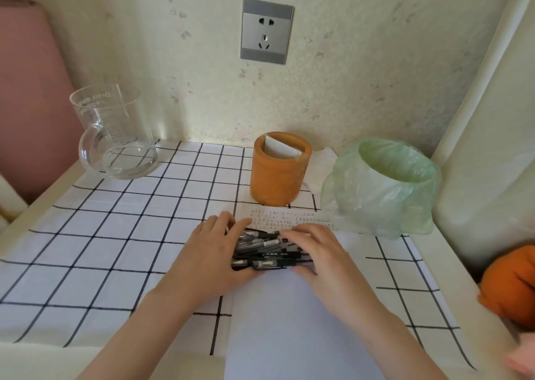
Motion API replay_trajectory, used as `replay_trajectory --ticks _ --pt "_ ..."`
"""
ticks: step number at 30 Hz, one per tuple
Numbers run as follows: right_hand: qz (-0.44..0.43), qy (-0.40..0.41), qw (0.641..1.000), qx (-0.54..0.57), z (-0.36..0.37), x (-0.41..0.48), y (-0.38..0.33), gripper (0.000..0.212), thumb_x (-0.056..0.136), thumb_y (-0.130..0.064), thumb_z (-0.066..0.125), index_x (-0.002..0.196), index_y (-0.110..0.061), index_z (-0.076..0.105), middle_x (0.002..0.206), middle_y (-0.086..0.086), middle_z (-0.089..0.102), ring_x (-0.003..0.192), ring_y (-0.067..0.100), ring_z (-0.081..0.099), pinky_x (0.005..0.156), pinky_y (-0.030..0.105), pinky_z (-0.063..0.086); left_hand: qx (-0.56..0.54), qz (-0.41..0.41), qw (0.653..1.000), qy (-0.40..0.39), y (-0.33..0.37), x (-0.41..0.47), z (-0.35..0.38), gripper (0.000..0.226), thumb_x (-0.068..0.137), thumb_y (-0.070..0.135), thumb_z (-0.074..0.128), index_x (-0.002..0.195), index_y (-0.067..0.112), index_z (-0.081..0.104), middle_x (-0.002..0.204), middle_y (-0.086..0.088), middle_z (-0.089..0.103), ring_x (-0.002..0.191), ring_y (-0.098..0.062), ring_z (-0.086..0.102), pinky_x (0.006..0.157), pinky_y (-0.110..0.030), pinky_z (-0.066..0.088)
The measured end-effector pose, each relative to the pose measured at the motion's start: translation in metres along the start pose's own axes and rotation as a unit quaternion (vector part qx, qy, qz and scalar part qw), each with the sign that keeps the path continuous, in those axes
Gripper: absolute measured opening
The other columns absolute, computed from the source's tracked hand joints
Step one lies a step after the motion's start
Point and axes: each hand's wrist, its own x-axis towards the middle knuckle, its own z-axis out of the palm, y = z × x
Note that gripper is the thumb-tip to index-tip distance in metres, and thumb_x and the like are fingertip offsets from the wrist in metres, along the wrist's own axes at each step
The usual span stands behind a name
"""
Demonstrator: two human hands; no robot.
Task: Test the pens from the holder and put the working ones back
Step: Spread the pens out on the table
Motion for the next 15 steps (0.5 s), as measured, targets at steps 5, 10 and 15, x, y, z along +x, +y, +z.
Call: replay_trajectory --ticks 5,10,15 --pt "-0.064 0.027 0.997 -0.043 0.009 0.001 0.0 0.056 0.071 0.012 0.069 0.116 -0.021 0.067 0.115 -0.003 0.065 0.104 0.021 0.061 0.083 0.033 0.053 0.051 -0.023 0.998 0.002 0.001 -0.009 -0.001 0.074 0.077 0.066 0.038 0.139 0.026 0.037 0.117 0.003 0.047 0.101 -0.015 0.049 0.083 -0.03 0.046" --pt "-0.089 0.049 0.993 -0.059 0.013 0.006 -0.007 0.061 0.057 0.013 0.08 0.106 -0.023 0.073 0.103 -0.008 0.071 0.089 0.013 0.066 0.064 0.021 0.055 0.093 -0.063 0.993 0.026 -0.001 -0.02 0.009 0.071 0.063 0.056 0.063 0.125 0.023 0.058 0.097 -0.004 0.063 0.079 -0.023 0.06 0.059 -0.034 0.053" --pt "-0.087 0.053 0.993 -0.054 0.017 0.009 -0.012 0.063 0.058 0.011 0.082 0.109 -0.024 0.072 0.114 -0.006 0.069 0.097 0.013 0.067 0.074 0.021 0.054 0.113 -0.122 0.986 0.027 0.001 -0.029 0.006 0.07 0.058 0.05 0.075 0.118 0.016 0.063 0.092 -0.009 0.065 0.074 -0.027 0.06 0.052 -0.038 0.051"
